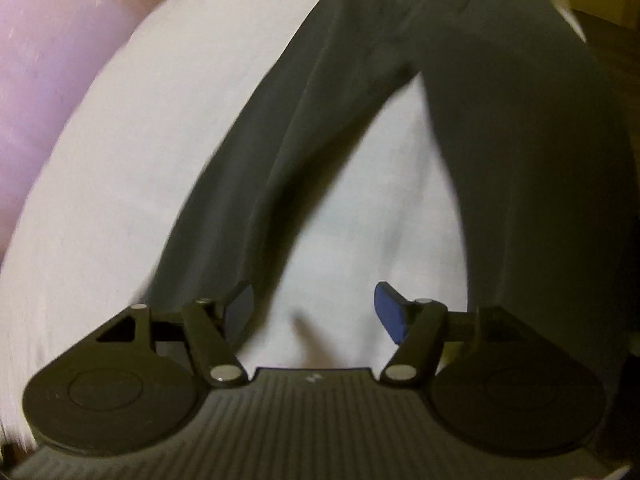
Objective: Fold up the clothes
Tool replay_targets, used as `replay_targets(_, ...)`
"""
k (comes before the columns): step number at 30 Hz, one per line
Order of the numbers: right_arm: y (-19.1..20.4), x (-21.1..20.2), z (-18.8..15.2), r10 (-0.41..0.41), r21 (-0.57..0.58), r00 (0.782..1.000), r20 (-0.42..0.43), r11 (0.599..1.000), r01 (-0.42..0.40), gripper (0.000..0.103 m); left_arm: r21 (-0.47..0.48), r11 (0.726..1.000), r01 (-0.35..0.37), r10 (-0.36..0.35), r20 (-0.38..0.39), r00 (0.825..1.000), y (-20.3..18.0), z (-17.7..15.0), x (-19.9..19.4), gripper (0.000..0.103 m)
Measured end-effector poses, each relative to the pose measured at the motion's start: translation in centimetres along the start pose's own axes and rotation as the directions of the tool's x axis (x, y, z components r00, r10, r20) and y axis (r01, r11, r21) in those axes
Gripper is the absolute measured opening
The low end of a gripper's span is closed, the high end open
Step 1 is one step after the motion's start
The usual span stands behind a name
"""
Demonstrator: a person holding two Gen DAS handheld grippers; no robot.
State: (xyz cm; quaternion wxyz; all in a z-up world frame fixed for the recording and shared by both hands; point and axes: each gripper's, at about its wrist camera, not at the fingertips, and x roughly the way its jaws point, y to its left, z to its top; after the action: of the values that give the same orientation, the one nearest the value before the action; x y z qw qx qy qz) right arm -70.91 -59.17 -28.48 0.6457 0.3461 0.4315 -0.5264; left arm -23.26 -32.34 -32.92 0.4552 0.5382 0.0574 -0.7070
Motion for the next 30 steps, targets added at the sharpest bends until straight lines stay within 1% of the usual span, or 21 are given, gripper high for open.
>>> replay_targets(3, -2.4, 0.1, -0.2, 0.027, 0.044, 0.999, -0.023, 0.999, -0.026, 0.077, 0.123, 0.992, -0.022, 0.016, 0.048, 0.999, -1.7, 4.1, 3.0, 0.064)
replay_targets(6, -4.0, 0.3, -0.3, 0.099, 0.115, 0.995, -0.021, 0.989, -0.096, 0.077, 0.189, 0.982, -0.016, 0.004, 0.063, 0.998, -2.4, 6.7, 5.4, 0.063)
replay_targets(7, -4.6, 0.5, -0.3, 0.128, 0.147, 0.992, -0.019, 0.981, -0.123, 0.077, 0.208, 0.978, -0.008, -0.006, 0.065, 0.998, -2.5, 7.3, 5.9, 0.057)
replay_targets(8, -5.1, 0.7, -0.4, 0.157, 0.178, 0.987, -0.016, 0.972, -0.152, 0.077, 0.208, 0.978, -0.009, -0.005, 0.067, 0.998, -2.2, 7.9, 6.1, 0.047)
replay_targets(9, -5.5, 1.1, -0.5, 0.191, 0.205, 0.981, -0.017, 0.961, -0.184, 0.077, 0.193, 0.981, -0.02, 0.007, 0.07, 0.998, -1.6, 8.5, 6.2, 0.018)
replay_targets(10, -5.9, 1.4, -0.7, 0.225, 0.231, 0.974, -0.017, 0.949, -0.215, 0.077, 0.159, 0.987, -0.034, 0.023, 0.068, 0.997, -0.6, 8.8, 6.2, 0.011)
replay_targets(11, -6.2, 1.8, -0.8, 0.257, 0.255, 0.966, -0.017, 0.936, -0.244, 0.077, 0.1, 0.994, -0.049, 0.043, 0.062, 0.997, 0.6, 9.1, 6.1, 0.011)
replay_targets(12, -6.4, 2.2, -0.8, 0.278, 0.27, 0.96, -0.019, 0.926, -0.263, 0.077, 0.024, 0.997, -0.069, 0.068, 0.04, 0.997, 1.9, 9.4, 6.2, 0.01)
replay_targets(13, -6.6, 2.6, -0.8, 0.288, 0.284, 0.958, -0.019, 0.92, -0.271, 0.077, -0.041, 0.995, -0.086, 0.087, 0.015, 0.996, 3.2, 9.6, 6.2, 0.01)
replay_targets(14, -6.8, 2.8, -0.9, 0.295, 0.296, 0.955, -0.014, 0.914, -0.278, 0.077, -0.061, 0.994, -0.089, 0.09, 0.004, 0.996, 3.9, 9.7, 6.3, 0.01)
replay_targets(15, -7.0, 2.9, -0.9, 0.302, 0.312, 0.953, -0.006, 0.906, -0.285, 0.071, -0.059, 0.995, -0.086, 0.086, -0.002, 0.996, 4.2, 9.9, 6.4, 0.01)
replay_targets(16, -7.3, 3.0, -0.9, 0.303, 0.327, 0.953, -0.001, 0.901, -0.286, 0.058, -0.057, 0.995, -0.083, 0.082, -0.008, 0.997, 4.4, 10.0, 6.5, 0.01)
replay_targets(17, -7.7, 3.2, -0.9, 0.305, 0.344, 0.952, -0.001, 0.895, -0.286, 0.028, -0.052, 0.996, -0.075, 0.074, -0.014, 0.997, 4.5, 10.1, 6.6, 0.009)
replay_targets(18, -8.3, 3.3, -0.9, 0.312, 0.366, 0.95, -0.003, 0.884, -0.289, 0.019, -0.043, 0.997, -0.064, 0.063, -0.02, 0.998, 4.2, 10.2, 6.7, 0.009)
replay_targets(19, -8.9, 3.2, -0.9, 0.321, 0.385, 0.947, 0.0, 0.874, -0.296, 0.013, -0.034, 0.998, -0.053, 0.053, -0.027, 0.998, 3.7, 10.3, 6.8, 0.01)
replay_targets(20, -9.4, 3.0, -0.9, 0.325, 0.399, 0.946, 0.004, 0.866, -0.3, 0.005, -0.026, 0.999, -0.045, 0.044, -0.033, 0.998, 3.3, 10.3, 6.9, 0.01)
replay_targets(23, -11.1, 1.2, -0.9, 0.287, 0.387, 0.957, 0.036, 0.879, -0.278, 0.005, -0.035, 0.999, -0.029, 0.028, -0.041, 0.999, 2.3, 10.1, 6.2, 0.013)
replay_targets(24, -11.5, 1.0, -1.2, 0.287, 0.392, 0.957, 0.032, 0.877, -0.276, 0.005, -0.041, 0.999, -0.024, 0.022, -0.044, 0.999, 2.0, 10.1, 6.0, 0.016)
replay_targets(30, -11.9, 0.0, -3.1, 0.227, 0.402, 0.974, 0.021, 0.89, -0.216, 0.003, -0.05, 0.999, -0.003, -0.001, -0.077, 0.997, 0.4, 8.7, 4.8, 0.022)
